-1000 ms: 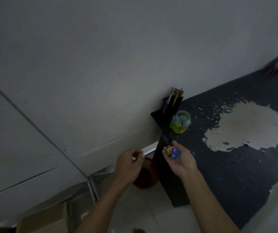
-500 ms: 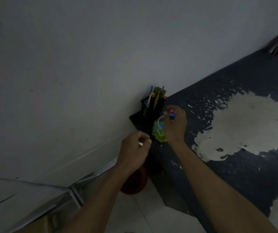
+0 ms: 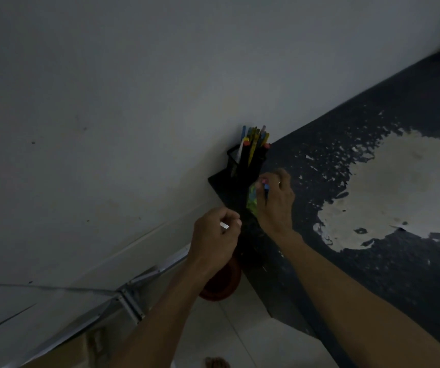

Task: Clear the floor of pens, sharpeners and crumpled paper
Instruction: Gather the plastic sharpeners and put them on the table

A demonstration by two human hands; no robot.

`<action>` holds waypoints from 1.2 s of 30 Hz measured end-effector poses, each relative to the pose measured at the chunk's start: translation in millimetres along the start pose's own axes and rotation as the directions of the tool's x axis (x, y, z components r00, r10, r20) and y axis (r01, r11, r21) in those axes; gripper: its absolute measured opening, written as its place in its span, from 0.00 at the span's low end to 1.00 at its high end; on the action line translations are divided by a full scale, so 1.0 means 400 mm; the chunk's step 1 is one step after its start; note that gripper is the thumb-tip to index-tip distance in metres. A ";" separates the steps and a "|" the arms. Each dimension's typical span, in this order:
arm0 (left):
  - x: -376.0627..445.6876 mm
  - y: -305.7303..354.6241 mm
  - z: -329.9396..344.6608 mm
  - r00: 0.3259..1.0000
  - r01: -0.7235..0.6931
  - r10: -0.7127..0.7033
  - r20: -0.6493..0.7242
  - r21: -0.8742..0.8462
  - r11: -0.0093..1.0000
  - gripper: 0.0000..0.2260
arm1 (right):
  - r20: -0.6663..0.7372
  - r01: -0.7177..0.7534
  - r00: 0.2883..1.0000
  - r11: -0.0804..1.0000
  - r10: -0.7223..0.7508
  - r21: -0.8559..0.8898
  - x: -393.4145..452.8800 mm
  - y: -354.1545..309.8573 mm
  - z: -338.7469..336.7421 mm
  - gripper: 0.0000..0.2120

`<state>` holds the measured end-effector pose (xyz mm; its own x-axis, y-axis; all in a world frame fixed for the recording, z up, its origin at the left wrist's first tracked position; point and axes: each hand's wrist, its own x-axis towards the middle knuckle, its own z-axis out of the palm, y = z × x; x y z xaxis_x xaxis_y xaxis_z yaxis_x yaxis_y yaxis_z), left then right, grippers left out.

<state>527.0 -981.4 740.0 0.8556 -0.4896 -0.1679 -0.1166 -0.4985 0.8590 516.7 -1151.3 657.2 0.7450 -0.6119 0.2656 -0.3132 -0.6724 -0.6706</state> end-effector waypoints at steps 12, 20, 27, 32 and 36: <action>-0.025 -0.032 -0.013 1.000 0.015 -0.015 -0.012 0.049 0.999 0.04 | 0.229 -0.100 0.946 0.882 0.228 -0.461 -0.006 -0.024 -0.007 0.32; -0.040 -0.018 -0.040 0.999 0.014 -0.013 -0.044 0.024 1.000 0.03 | 0.342 -0.035 0.912 0.876 0.224 -0.480 0.017 -0.023 -0.042 0.35; -0.067 -0.010 -0.090 0.990 -0.025 0.021 -0.136 -0.023 0.999 0.09 | 0.255 -0.002 0.962 0.932 0.101 -0.363 -0.017 -0.097 -0.110 0.34; -0.146 -0.025 -0.156 0.974 -0.044 0.039 -0.221 -0.015 0.999 0.18 | 0.234 0.046 0.972 0.979 0.001 -0.197 -0.095 -0.204 -0.139 0.30; -0.237 -0.075 -0.232 0.949 -0.022 0.030 -0.312 0.030 0.999 0.21 | 0.261 0.128 0.959 0.990 -0.110 -0.052 -0.182 -0.296 -0.142 0.27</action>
<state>496.1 -853.7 775.1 0.9665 -0.2563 0.0174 -0.1501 -0.5089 0.8476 466.2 -1050.7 756.6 0.9027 -0.4042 0.1477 -0.2458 -0.7661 -0.5939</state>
